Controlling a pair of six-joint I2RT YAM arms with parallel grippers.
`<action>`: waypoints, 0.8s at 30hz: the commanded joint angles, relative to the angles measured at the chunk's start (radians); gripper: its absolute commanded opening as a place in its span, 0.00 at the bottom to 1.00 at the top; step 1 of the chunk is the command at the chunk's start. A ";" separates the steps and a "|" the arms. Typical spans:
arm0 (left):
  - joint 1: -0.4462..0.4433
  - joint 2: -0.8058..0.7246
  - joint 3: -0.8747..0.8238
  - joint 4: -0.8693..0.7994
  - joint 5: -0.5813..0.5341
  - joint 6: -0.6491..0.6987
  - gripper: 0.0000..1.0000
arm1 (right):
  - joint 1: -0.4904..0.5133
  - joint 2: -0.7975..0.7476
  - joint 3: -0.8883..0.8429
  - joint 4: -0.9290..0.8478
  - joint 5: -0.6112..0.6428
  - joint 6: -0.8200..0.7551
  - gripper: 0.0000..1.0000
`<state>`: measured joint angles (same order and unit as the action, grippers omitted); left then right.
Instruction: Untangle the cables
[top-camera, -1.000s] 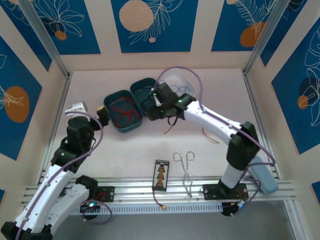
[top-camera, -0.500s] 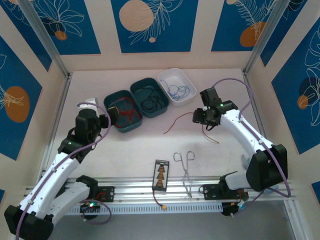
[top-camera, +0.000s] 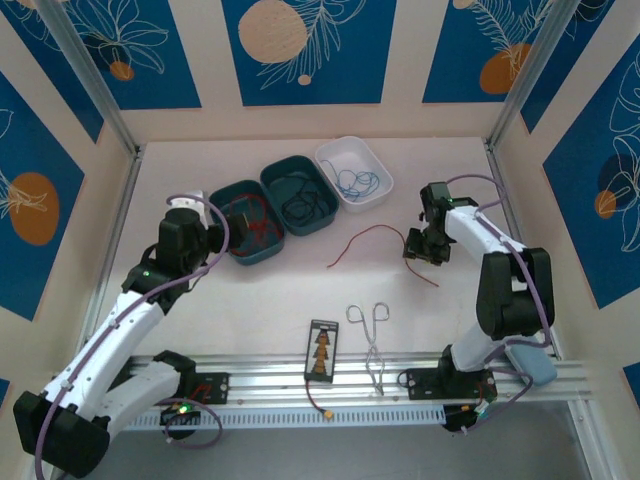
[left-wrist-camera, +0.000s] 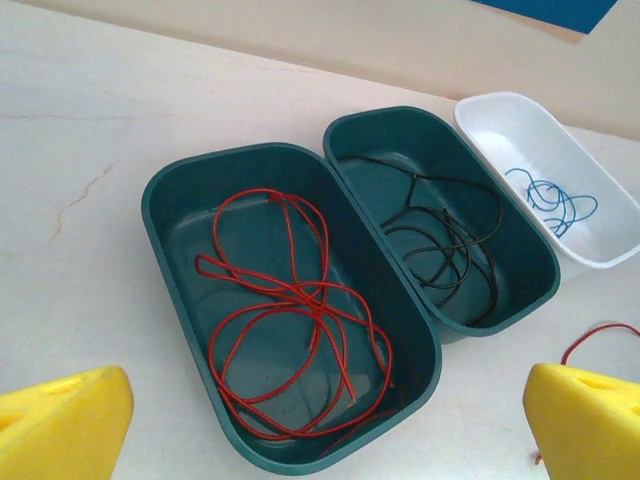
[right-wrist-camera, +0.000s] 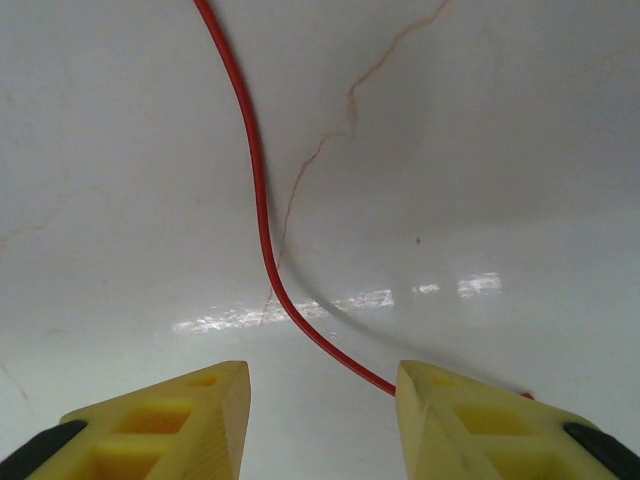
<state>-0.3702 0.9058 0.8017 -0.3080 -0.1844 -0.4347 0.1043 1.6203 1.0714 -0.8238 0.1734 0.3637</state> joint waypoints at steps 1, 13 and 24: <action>0.008 -0.002 0.034 -0.014 0.022 0.031 1.00 | 0.003 0.029 0.037 -0.022 -0.045 -0.043 0.44; 0.008 0.003 0.030 -0.014 0.022 0.037 1.00 | 0.059 0.130 0.071 -0.055 -0.024 -0.062 0.45; 0.008 -0.001 0.030 -0.018 0.014 0.039 1.00 | 0.093 0.222 0.099 -0.087 0.058 -0.061 0.34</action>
<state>-0.3702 0.9066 0.8017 -0.3157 -0.1825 -0.4114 0.1825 1.8214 1.1465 -0.8722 0.2138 0.3084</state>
